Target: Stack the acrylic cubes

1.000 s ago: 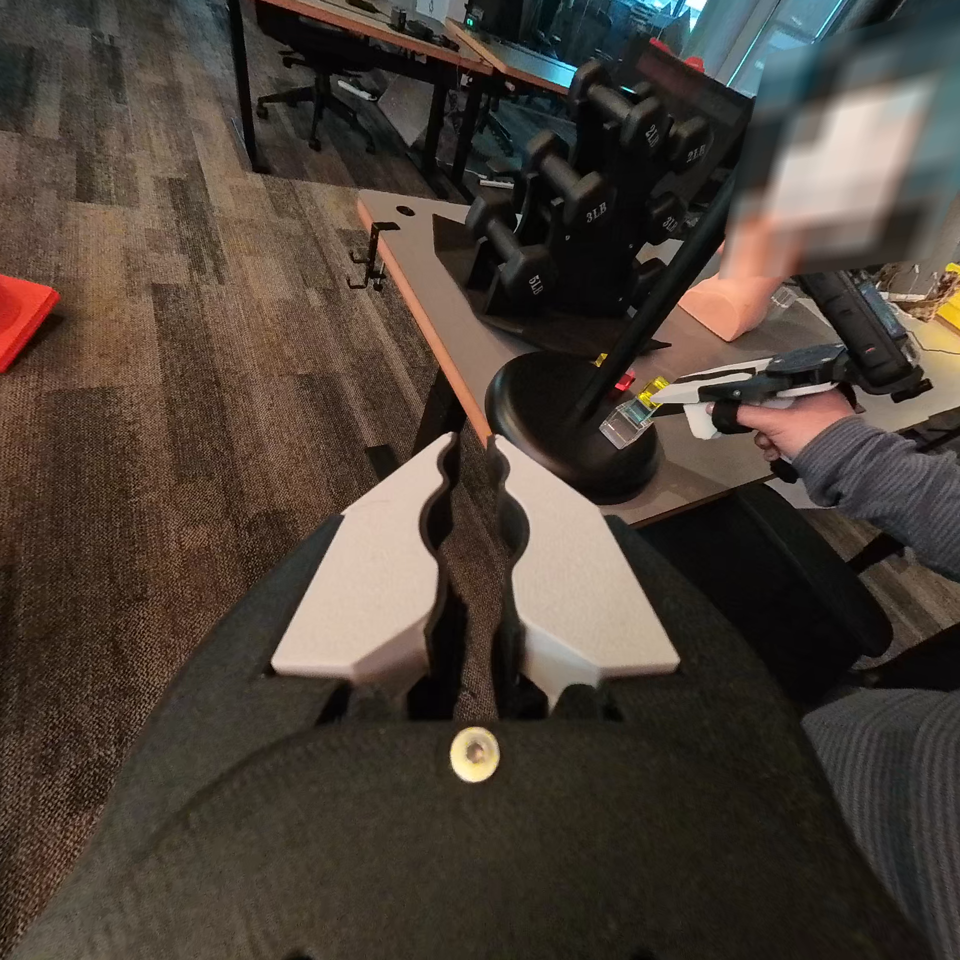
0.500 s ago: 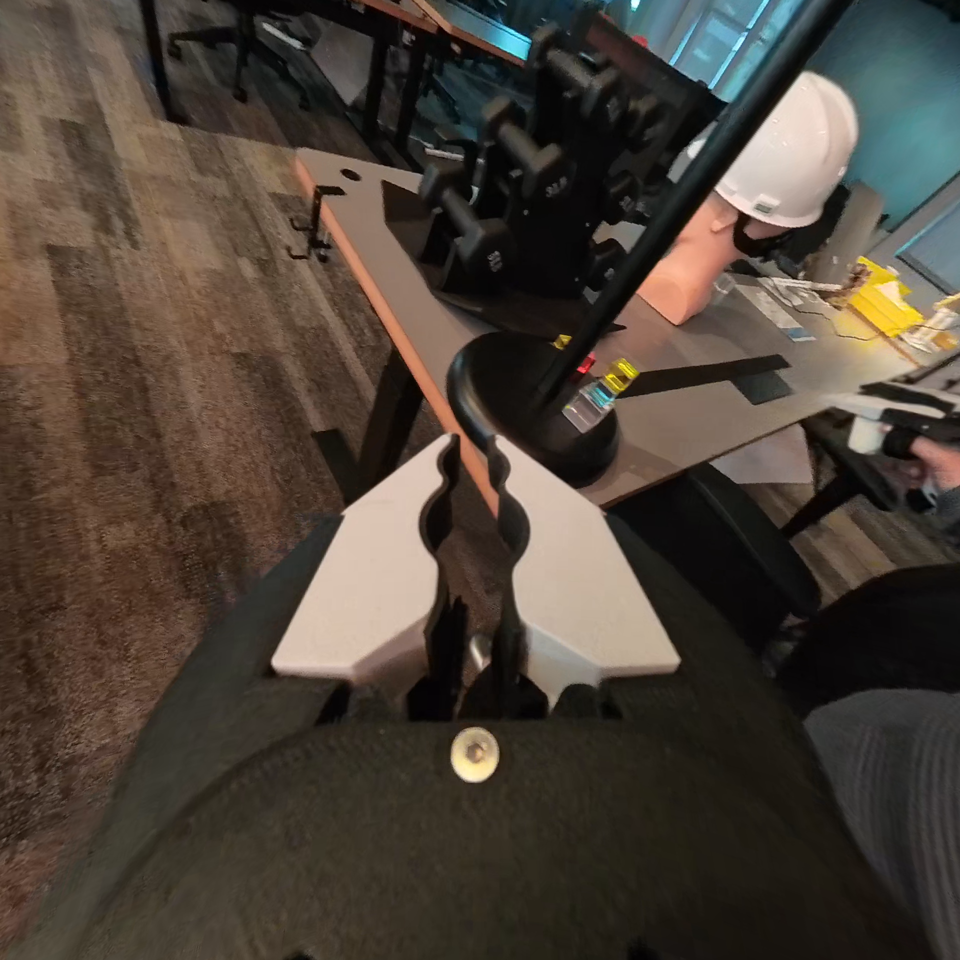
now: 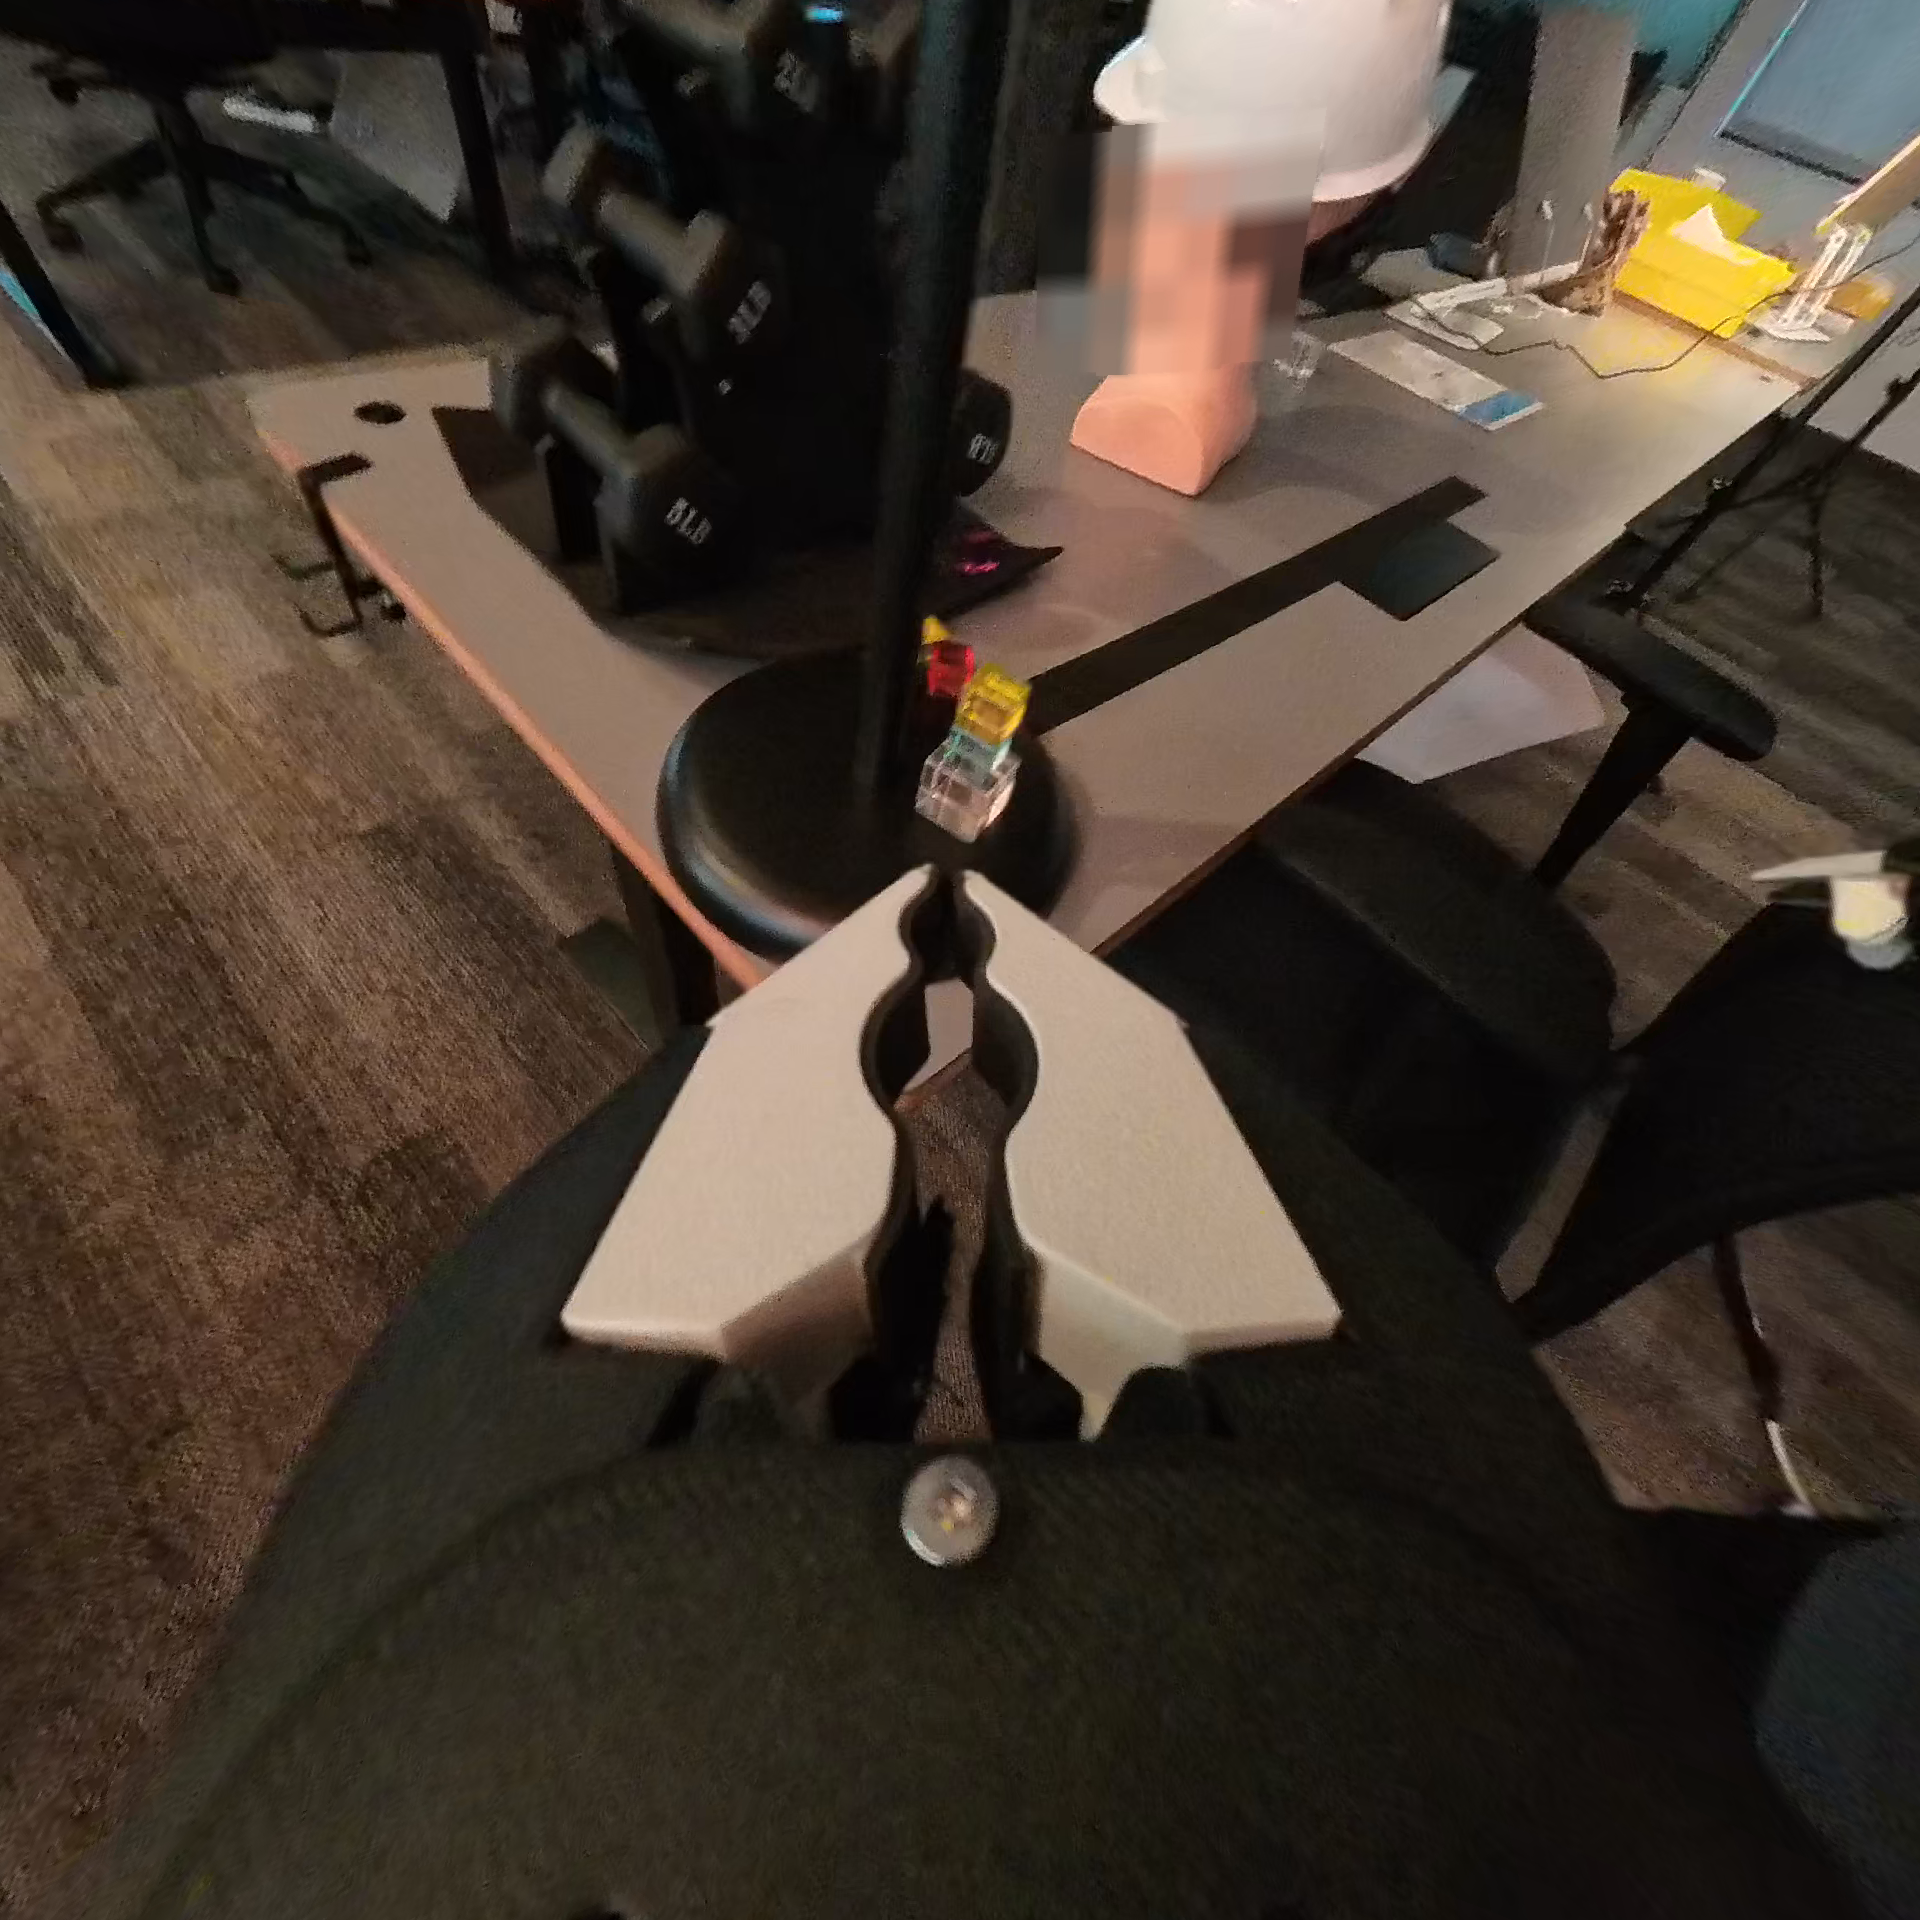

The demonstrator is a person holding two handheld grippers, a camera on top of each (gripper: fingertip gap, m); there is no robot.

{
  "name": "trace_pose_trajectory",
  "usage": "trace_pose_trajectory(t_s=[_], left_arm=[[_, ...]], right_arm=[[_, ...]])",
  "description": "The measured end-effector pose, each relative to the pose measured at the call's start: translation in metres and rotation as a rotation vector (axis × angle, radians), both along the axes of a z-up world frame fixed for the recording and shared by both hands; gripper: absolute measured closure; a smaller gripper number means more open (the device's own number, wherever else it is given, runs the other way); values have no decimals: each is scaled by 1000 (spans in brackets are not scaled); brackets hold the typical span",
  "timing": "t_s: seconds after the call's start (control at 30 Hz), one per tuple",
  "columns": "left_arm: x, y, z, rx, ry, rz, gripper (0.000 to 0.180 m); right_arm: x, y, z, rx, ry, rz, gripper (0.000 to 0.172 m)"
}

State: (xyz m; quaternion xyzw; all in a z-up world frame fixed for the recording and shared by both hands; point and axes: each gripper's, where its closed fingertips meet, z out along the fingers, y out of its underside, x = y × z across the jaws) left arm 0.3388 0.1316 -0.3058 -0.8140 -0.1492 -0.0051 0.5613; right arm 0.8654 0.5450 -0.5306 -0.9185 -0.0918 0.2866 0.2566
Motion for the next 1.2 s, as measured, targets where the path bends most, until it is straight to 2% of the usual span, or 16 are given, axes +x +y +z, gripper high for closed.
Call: trace_pose_trajectory(t_s=[0.03,0.13,0.2,0.27,0.37,0.57,0.63,0.73,0.83,0.93,1.0,1.1,1.2], left_arm=[[11,6,4,17,11,1,180],[51,22,19,81,19,-24,180],[73,27,24,93,82,-35,180],[90,28,22,86,120,-30,180],[110,21,14,80,95,-25,180],[119,7,-1,72,21,10,180],[114,7,-4,67,8,16,180],[100,13,-4,86,-30,36,180],[85,26,-3,84,-29,22,180],[59,44,3,67,59,-2,180],[33,58,13,78,110,10,180],[-2,82,36,155,122,15,178],[-33,99,43,202,157,50,175]], right_arm=[[2,2,1,-6,22,-23,136],[1,-8,5,27,-50,81,146],[4,-15,6,43,-59,107,148],[6,-24,7,43,-88,176,146],[17,-37,8,54,-88,234,146],[62,-61,21,98,-49,317,140],[69,-65,38,120,13,341,133],[72,-76,56,168,3,399,131],[33,-68,94,276,129,339,132],[-37,-64,140,414,277,310,132],[-89,-78,161,465,327,358,132],[-155,-106,179,489,357,472,130],[-197,-128,180,494,311,591,129]])
